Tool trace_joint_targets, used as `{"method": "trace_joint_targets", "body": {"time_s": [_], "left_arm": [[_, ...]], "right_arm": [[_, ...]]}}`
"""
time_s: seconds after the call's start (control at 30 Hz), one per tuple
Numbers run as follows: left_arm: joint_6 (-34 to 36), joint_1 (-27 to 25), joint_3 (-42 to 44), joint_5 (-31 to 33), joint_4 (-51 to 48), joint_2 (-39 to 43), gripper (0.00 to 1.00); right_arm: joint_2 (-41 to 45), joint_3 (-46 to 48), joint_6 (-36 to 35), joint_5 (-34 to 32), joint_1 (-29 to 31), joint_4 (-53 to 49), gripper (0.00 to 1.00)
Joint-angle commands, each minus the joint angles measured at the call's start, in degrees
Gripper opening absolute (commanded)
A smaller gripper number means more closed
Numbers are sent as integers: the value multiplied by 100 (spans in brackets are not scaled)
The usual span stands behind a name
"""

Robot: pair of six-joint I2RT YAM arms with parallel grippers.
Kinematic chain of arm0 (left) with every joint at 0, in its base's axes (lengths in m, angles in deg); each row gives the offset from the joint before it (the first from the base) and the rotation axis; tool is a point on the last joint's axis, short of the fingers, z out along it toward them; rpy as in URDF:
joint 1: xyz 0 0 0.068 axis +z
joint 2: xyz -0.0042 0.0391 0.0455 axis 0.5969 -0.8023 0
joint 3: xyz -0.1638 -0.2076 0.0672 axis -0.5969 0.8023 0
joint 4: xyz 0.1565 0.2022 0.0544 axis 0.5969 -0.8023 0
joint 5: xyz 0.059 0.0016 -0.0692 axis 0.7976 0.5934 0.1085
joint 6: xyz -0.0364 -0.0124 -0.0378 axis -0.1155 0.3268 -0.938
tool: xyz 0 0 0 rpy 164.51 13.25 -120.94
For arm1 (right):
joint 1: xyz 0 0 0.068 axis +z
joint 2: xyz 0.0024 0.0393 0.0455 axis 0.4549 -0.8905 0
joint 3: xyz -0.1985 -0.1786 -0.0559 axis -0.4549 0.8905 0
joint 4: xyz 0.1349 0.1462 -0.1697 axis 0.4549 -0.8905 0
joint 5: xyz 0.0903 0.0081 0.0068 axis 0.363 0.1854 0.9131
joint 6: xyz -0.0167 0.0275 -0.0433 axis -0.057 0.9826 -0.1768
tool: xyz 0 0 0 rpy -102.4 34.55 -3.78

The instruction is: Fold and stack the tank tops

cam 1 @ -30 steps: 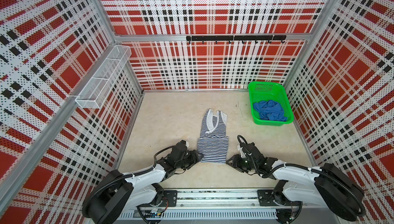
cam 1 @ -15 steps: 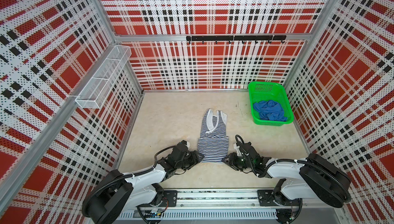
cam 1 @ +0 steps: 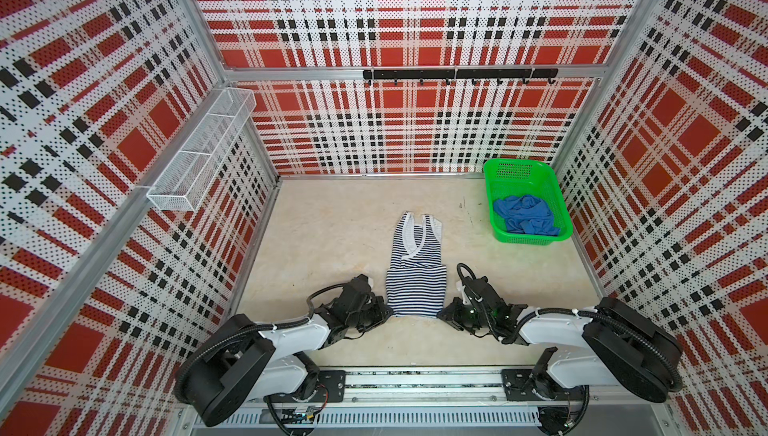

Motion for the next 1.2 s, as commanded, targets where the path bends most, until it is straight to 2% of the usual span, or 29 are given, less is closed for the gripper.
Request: {"method": "trace_joint_targets", "body": {"time_s": [0.0,0.23,0.43,0.63,0.77,1.17], "left_arm": [[234,-28,-187,445,-1442,145,0],[367,53,-1199,793,-2583,1058,0],[1223,560,-2377,846,-3139,767,0],[2364,1289,-3503,705,-3049,-365,0],[2844,1458,-4245,559,-2815,-1262,0],[3193,2133,-5817,-434,-1613,-3848,0]], "right_arm": [[301,-295,-215,-193,40,-738,0],[890,-1395,-1011,-263,-69,-2678,0],[589,-2626,-2045,68,-755,-3995,0],[-33,-3508,-2871,440,-1568,-4288,0],[-662,-4042,-3313,682,-1995,-4260,0],[-3034,-5916,-4043,1285,-2940,-4116,0]]}}
